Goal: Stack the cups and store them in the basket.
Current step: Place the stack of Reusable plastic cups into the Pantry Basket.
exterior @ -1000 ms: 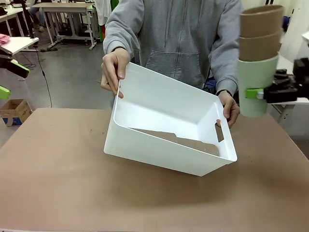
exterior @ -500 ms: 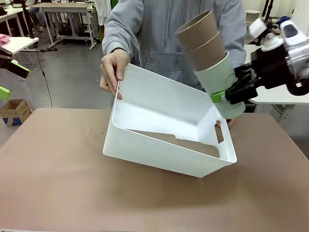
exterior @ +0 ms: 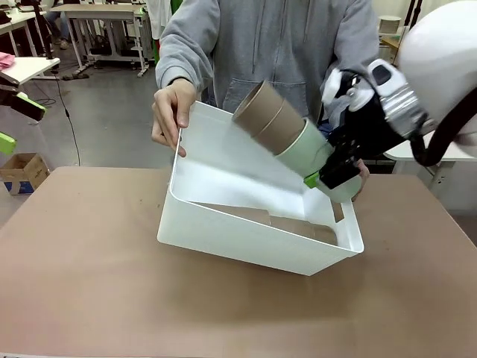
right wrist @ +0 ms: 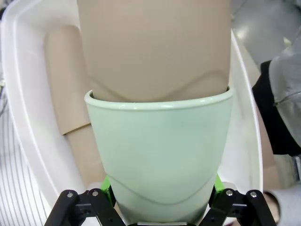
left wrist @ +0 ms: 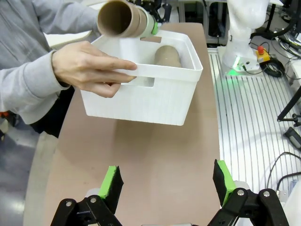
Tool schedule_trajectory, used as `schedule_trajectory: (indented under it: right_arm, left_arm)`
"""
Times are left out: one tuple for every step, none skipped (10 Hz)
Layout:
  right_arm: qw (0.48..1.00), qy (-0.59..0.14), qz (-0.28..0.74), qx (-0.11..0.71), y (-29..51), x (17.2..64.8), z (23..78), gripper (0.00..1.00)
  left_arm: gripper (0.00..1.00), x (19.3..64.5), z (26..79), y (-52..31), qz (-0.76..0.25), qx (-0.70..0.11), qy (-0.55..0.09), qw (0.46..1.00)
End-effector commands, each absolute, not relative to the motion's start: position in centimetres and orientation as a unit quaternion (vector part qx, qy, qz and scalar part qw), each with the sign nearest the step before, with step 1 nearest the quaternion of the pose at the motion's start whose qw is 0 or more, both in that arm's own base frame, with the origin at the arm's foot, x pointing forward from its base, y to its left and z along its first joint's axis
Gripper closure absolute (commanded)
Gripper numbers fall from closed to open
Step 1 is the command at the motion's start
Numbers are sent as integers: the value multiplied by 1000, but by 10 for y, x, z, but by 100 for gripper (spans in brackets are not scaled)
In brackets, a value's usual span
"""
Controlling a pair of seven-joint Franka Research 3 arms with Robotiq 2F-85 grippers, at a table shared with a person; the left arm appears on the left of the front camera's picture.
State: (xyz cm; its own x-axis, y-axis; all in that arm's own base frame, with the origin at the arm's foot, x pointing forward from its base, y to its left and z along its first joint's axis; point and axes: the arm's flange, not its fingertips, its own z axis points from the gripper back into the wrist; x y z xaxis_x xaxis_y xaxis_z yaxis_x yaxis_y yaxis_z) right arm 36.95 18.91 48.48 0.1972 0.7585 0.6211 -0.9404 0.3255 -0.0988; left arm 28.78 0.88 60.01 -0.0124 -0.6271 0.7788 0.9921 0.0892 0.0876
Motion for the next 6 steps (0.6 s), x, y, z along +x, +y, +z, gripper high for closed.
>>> schedule_trajectory:
  right_arm:
    - [771, -277, 560, 121, 213, 381, 478, 15]
    - [773, -264, 567, 109, 228, 389, 466, 15]
    - [775, -254, 570, 101, 238, 394, 457, 15]
    - [775, -249, 574, 88, 249, 400, 449, 15]
    - [777, -238, 576, 84, 257, 408, 443, 15]
    - [777, -233, 579, 82, 260, 412, 441, 15]
  left_arm:
    - [0, 287, 603, 8, -621, -269, -350, 648]
    - [0, 287, 603, 8, -621, -269, -350, 648]
    - [0, 287, 603, 8, -621, -269, -350, 648]
    - [0, 287, 603, 8, -621, -269, -350, 648]
    - [0, 287, 603, 8, -621, -269, -350, 648]
    - [0, 287, 603, 8, -621, -269, -350, 648]
